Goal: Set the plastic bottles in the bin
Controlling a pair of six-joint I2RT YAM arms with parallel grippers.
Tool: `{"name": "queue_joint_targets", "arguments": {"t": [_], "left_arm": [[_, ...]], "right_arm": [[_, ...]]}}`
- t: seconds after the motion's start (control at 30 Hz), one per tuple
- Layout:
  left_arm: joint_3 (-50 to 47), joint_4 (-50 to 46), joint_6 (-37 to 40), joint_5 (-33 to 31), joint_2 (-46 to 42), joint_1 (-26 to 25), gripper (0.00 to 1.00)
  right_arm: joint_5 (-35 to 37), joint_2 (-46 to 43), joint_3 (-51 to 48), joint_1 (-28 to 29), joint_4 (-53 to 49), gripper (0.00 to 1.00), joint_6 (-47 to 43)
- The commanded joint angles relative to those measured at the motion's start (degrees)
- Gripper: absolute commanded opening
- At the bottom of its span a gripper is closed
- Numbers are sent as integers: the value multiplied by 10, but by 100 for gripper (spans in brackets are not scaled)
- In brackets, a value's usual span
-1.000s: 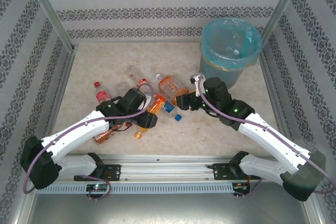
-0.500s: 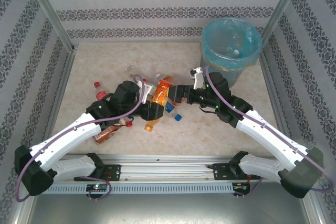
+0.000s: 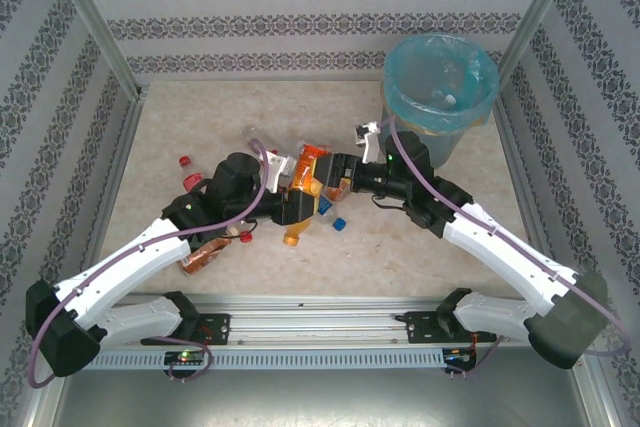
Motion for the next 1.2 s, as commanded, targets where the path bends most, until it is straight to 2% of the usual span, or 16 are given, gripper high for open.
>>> {"name": "queue_joint_targets", "arguments": {"t": [0.0, 0.43, 0.6, 0.83, 1.17], "left_arm": [[-4, 63, 1, 32, -11, -1, 53], [-13, 93, -9, 48, -5, -1, 54], [-18, 101, -10, 49, -7, -1, 55], [-31, 113, -9, 31, -13, -1, 66], [-43, 128, -17, 25, -19, -1, 75]], "right_arm": [[-22, 21, 23, 14, 19, 89, 12], [-31, 42, 30, 28, 33, 81, 16], [-30, 41, 31, 28, 33, 73, 16], [-8, 30, 23, 27, 32, 69, 18], [20, 7, 12, 13, 29, 62, 21]]}}
